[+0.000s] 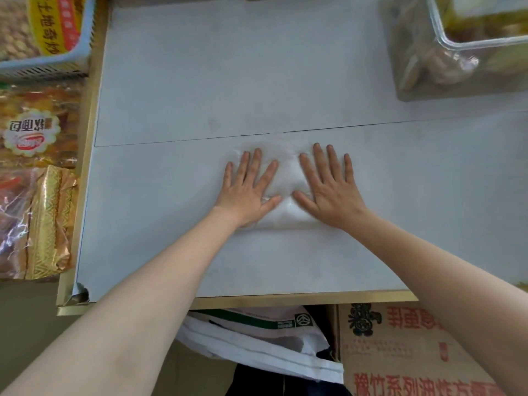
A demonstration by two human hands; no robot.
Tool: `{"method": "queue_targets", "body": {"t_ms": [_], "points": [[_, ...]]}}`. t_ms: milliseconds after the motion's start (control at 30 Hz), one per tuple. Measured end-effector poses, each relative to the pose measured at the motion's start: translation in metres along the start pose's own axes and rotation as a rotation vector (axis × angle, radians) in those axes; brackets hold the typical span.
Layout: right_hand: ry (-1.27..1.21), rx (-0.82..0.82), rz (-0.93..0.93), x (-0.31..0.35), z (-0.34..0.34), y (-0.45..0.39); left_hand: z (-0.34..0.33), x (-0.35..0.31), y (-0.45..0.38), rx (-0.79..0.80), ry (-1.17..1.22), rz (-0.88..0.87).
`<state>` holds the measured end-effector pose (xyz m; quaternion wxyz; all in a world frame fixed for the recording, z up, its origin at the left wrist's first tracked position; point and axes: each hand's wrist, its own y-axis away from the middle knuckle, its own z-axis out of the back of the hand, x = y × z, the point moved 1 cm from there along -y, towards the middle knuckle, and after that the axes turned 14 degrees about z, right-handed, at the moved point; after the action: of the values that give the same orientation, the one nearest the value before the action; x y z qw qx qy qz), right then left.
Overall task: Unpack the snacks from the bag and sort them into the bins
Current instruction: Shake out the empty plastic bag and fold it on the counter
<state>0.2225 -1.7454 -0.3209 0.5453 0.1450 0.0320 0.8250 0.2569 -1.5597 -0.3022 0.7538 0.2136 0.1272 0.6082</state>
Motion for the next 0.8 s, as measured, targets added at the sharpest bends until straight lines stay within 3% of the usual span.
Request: {"method": "queue_targets", "body": {"t_ms": [67, 133, 200, 267, 300, 400, 533, 733, 800], "points": [[0.001, 0.047, 0.004, -0.003, 0.01, 0.001, 0.002, 0.006, 0.007, -0.021, 0.034, -0.035], [0.001, -0.026, 0.049, -0.004, 0.026, 0.008, 0.002, 0.018, 0.026, -0.156, 0.087, -0.161], [0.042, -0.101, 0.223, 0.001, 0.035, 0.023, -0.013, 0.033, 0.05, -0.197, 0.072, -0.301], [0.144, -0.002, 0.406, 0.003, 0.029, 0.038, -0.03, 0.043, 0.063, -0.17, 0.008, -0.32], [0.161, 0.073, 0.412, 0.004, 0.027, 0.042, -0.033, 0.044, 0.064, -0.148, 0.024, -0.295], [0.061, 0.129, 0.265, 0.005, 0.03, 0.036, -0.017, 0.037, 0.055, -0.118, 0.145, -0.194], [-0.068, 0.115, 0.153, 0.018, 0.038, 0.026, 0.002, 0.039, 0.045, -0.123, 0.091, -0.09], [-0.542, -0.157, -0.185, 0.015, 0.058, 0.035, -0.004, 0.051, 0.063, -0.165, 0.711, 0.207], [-0.581, -0.252, -0.309, 0.018, 0.056, 0.039, -0.001, 0.044, 0.064, -0.207, 0.848, 0.292]]}}
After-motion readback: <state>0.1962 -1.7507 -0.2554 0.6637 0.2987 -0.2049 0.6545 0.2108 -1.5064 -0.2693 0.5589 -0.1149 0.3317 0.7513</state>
